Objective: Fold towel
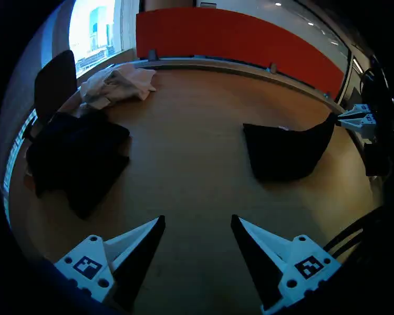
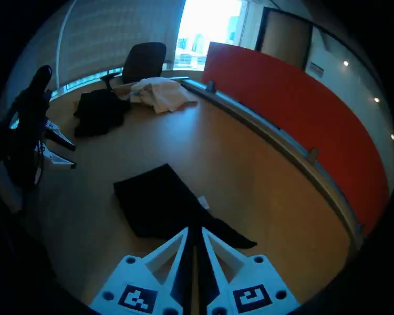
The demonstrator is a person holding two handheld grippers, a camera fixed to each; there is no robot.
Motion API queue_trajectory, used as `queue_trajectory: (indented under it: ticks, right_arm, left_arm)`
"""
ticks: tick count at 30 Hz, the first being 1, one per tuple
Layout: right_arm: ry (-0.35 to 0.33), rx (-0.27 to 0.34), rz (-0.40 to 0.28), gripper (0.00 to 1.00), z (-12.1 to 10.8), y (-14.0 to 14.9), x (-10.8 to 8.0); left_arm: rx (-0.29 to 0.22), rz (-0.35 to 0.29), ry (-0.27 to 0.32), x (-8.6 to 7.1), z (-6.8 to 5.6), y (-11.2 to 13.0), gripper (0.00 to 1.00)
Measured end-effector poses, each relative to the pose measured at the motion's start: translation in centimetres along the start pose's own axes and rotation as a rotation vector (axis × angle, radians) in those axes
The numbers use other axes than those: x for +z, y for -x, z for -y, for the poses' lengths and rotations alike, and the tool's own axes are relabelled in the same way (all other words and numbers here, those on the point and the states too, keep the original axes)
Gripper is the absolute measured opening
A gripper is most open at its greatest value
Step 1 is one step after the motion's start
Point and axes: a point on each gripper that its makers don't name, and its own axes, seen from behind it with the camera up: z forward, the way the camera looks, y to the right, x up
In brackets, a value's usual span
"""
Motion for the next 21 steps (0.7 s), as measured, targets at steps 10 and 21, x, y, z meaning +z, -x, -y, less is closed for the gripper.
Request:
queue_trajectory:
  ticks: [10,21]
  right_arm:
    - [-0.028,-0.024,0.004,0.06,1.4,-1.3,1.1]
    - [-0.098,-0.075,0.022,0.05,5.3,-3.5,4.8]
  left_arm:
    - [-0.015,-0.011,0.024,-0.4,0.0,-0.5,0.93]
    - [-0.058,-0.031,0.034,-1.2,0.6,-0.4,0.93]
